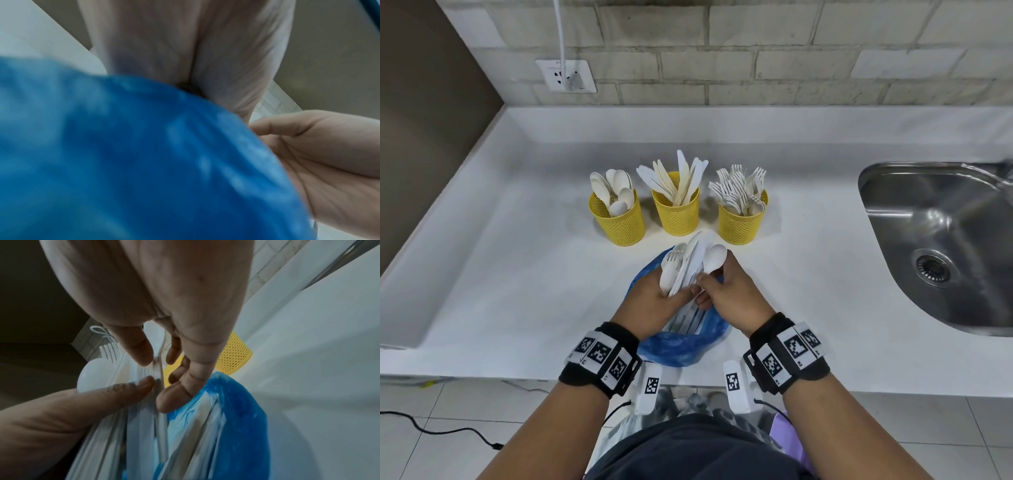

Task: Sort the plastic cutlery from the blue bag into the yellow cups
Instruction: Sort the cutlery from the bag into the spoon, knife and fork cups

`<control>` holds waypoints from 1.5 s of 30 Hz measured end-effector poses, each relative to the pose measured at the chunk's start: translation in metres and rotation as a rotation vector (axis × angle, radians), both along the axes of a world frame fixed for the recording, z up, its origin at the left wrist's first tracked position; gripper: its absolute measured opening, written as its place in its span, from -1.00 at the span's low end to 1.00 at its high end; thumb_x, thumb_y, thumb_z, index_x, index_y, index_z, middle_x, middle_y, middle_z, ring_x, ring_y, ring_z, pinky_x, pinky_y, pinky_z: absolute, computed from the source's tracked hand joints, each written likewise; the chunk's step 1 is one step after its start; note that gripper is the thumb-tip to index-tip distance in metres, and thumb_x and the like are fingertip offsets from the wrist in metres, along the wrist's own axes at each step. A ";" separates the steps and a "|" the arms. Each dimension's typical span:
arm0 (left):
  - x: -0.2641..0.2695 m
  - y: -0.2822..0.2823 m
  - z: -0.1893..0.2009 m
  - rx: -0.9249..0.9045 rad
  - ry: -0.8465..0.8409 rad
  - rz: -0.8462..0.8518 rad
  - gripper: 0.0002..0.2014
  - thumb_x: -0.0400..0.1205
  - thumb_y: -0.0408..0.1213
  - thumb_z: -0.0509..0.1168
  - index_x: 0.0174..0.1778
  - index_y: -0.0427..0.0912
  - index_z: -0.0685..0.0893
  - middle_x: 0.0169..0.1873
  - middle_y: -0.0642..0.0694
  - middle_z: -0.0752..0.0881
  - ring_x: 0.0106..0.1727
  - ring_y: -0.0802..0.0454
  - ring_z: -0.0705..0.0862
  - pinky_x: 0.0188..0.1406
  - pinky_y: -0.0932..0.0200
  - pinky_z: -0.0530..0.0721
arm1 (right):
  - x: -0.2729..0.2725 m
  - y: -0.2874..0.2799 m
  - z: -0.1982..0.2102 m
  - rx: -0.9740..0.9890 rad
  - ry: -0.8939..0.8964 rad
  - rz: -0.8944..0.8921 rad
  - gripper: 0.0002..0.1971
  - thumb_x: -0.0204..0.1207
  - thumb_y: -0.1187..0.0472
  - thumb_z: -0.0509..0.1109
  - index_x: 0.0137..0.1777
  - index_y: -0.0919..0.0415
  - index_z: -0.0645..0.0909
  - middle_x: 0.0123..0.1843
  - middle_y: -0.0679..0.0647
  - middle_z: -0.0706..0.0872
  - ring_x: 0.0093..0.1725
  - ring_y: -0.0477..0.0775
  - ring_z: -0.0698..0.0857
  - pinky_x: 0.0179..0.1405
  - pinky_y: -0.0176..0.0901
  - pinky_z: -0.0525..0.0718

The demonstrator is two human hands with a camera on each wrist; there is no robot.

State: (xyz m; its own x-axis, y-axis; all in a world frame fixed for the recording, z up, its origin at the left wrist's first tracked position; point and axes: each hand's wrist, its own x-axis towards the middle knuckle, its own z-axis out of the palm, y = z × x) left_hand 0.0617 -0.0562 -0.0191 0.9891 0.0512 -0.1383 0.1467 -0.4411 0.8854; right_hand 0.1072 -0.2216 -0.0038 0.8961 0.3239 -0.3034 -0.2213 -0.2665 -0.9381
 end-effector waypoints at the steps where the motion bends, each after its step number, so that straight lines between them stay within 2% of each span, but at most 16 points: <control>1: 0.000 0.000 0.001 0.014 -0.010 0.009 -0.78 0.66 -0.16 0.48 0.21 0.10 0.72 0.00 0.16 0.84 0.06 0.27 0.76 0.09 0.20 0.69 | -0.001 0.001 0.002 0.002 0.013 0.010 -0.76 0.70 0.33 0.26 0.33 0.28 0.46 -0.06 0.30 0.71 -0.26 0.18 0.77 -0.24 0.00 0.82; 6: 0.000 0.000 0.002 0.008 -0.016 -0.013 -0.75 0.63 -0.06 0.48 0.20 0.06 0.72 -0.02 0.10 0.84 0.07 0.10 0.79 0.17 -0.08 0.75 | -0.002 0.003 0.009 -0.036 0.014 0.079 -0.71 0.67 0.43 0.15 0.34 0.28 0.48 -0.17 0.18 0.65 -0.28 0.14 0.71 -0.33 -0.08 0.77; 12: 0.000 -0.006 0.012 -0.093 -0.036 -0.010 -0.75 0.65 -0.24 0.49 0.23 0.06 0.75 -0.01 0.18 0.85 0.09 0.23 0.79 0.10 0.19 0.69 | -0.005 0.010 0.017 -0.129 -0.120 0.123 -0.69 0.51 0.20 0.27 0.21 0.30 0.57 0.08 0.28 0.65 0.07 0.30 0.68 0.16 0.31 0.72; 14: 0.001 -0.005 0.016 -0.122 -0.054 0.014 -0.76 0.68 -0.24 0.46 0.25 0.05 0.77 0.03 0.12 0.86 0.12 0.19 0.80 0.17 0.13 0.71 | -0.006 0.010 0.018 -0.073 -0.082 0.101 -0.73 0.49 0.15 0.28 0.13 0.27 0.55 0.13 0.22 0.59 0.11 0.24 0.67 0.14 0.20 0.72; 16: 0.003 -0.003 0.022 -0.181 -0.067 0.049 -0.78 0.70 -0.21 0.45 0.26 -0.01 0.79 0.04 0.06 0.88 0.13 0.14 0.82 0.21 0.07 0.73 | -0.009 0.008 0.019 -0.009 -0.061 0.095 -0.82 0.61 0.22 0.28 0.18 0.17 0.55 0.17 0.14 0.59 0.01 0.05 0.67 0.02 -0.06 0.71; 19: 0.007 -0.002 0.032 -0.349 -0.072 0.101 -0.86 0.70 -0.25 0.45 0.15 -0.12 0.81 0.02 -0.12 0.88 0.13 -0.08 0.84 0.24 -0.11 0.77 | -0.014 0.007 0.017 -0.020 -0.064 0.206 -0.71 0.59 0.36 0.32 0.28 0.14 0.56 0.05 0.04 0.63 -0.10 -0.11 0.64 -0.04 -0.27 0.63; 21: 0.010 -0.007 0.038 -0.523 -0.078 0.124 -0.87 0.68 -0.33 0.45 0.13 -0.18 0.80 0.02 -0.20 0.86 0.13 -0.15 0.83 0.23 -0.14 0.77 | -0.017 0.010 0.014 -0.027 -0.067 0.275 -0.56 0.57 0.43 0.38 0.42 0.17 0.48 0.17 0.07 0.71 0.04 -0.13 0.71 0.03 -0.40 0.65; 23: 0.011 -0.012 0.044 -0.606 -0.079 0.144 -0.86 0.67 -0.38 0.44 0.12 -0.16 0.80 0.00 -0.19 0.86 0.11 -0.11 0.82 0.19 -0.07 0.77 | -0.019 0.016 0.012 0.027 -0.091 0.262 -0.43 0.52 0.48 0.44 0.50 0.23 0.39 0.28 0.12 0.73 0.22 -0.07 0.75 0.19 -0.39 0.66; 28: 0.012 -0.022 0.058 -0.591 -0.117 0.170 -0.78 0.64 -0.42 0.49 0.03 0.04 0.86 0.03 -0.08 0.89 0.15 -0.01 0.84 0.17 0.09 0.78 | -0.017 0.027 0.006 0.102 -0.166 0.101 -0.36 0.44 0.37 0.58 0.49 0.20 0.42 0.28 0.03 0.75 0.28 -0.13 0.76 0.27 -0.18 0.73; 30: 0.014 -0.023 0.059 -0.521 -0.128 0.176 -0.75 0.60 -0.39 0.54 -0.06 0.13 0.88 -0.01 -0.06 0.89 0.12 0.01 0.85 0.20 0.05 0.78 | -0.017 0.030 0.005 0.080 -0.201 0.059 -0.39 0.44 0.37 0.56 0.48 0.18 0.48 0.24 -0.02 0.76 0.24 -0.19 0.75 0.24 -0.27 0.72; 33: 0.014 -0.026 0.057 -0.403 -0.119 0.168 -0.88 0.56 -0.34 0.59 -0.08 -0.03 0.86 -0.07 -0.08 0.89 0.05 -0.01 0.86 0.22 -0.08 0.80 | -0.018 0.034 0.006 0.060 -0.207 -0.031 -0.50 0.53 0.48 0.45 0.47 0.23 0.57 0.23 -0.03 0.75 0.25 -0.16 0.71 0.24 -0.46 0.66; 35: 0.014 -0.029 0.057 -0.336 -0.113 0.171 -0.90 0.55 -0.30 0.60 -0.09 -0.02 0.85 -0.11 -0.03 0.89 0.00 0.04 0.86 0.18 -0.08 0.82 | -0.019 0.034 0.007 0.047 -0.203 -0.059 -0.55 0.57 0.46 0.42 0.45 0.24 0.62 0.20 -0.04 0.74 0.24 -0.12 0.71 0.07 -0.67 0.58; 37: 0.014 -0.030 0.057 -0.327 -0.111 0.173 -0.88 0.55 -0.31 0.59 -0.10 0.01 0.84 -0.12 -0.02 0.89 -0.02 0.05 0.86 0.15 -0.05 0.83 | -0.019 0.032 0.007 0.033 -0.188 -0.074 -0.61 0.58 0.42 0.42 0.40 0.22 0.65 0.13 -0.06 0.74 0.18 -0.10 0.72 -0.07 -0.72 0.55; 39: 0.015 -0.030 0.057 -0.337 -0.114 0.163 -0.81 0.57 -0.33 0.57 -0.10 0.12 0.85 -0.12 0.00 0.89 -0.01 0.05 0.86 0.15 -0.03 0.82 | -0.019 0.031 0.008 0.051 -0.150 -0.087 -0.63 0.58 0.37 0.43 0.38 0.19 0.67 0.09 -0.05 0.74 0.11 -0.11 0.71 -0.13 -0.69 0.56; 42: 0.018 -0.029 0.057 -0.342 -0.128 0.117 -0.62 0.58 -0.35 0.56 -0.06 0.38 0.83 -0.07 0.07 0.88 0.03 0.11 0.85 0.15 0.10 0.78 | -0.021 0.032 0.009 0.107 -0.118 -0.100 -0.61 0.55 0.35 0.41 0.38 0.18 0.66 0.14 0.01 0.79 0.14 -0.05 0.76 0.01 -0.43 0.68; 45: 0.021 -0.024 0.057 -0.379 -0.087 0.072 -0.59 0.55 -0.43 0.57 0.07 0.27 0.83 -0.01 -0.02 0.88 0.08 0.05 0.85 0.18 0.11 0.78 | -0.020 0.031 0.009 0.128 -0.099 -0.091 -0.72 0.57 0.38 0.41 0.15 -0.01 0.68 0.01 -0.15 0.81 0.04 -0.14 0.78 0.02 -0.36 0.71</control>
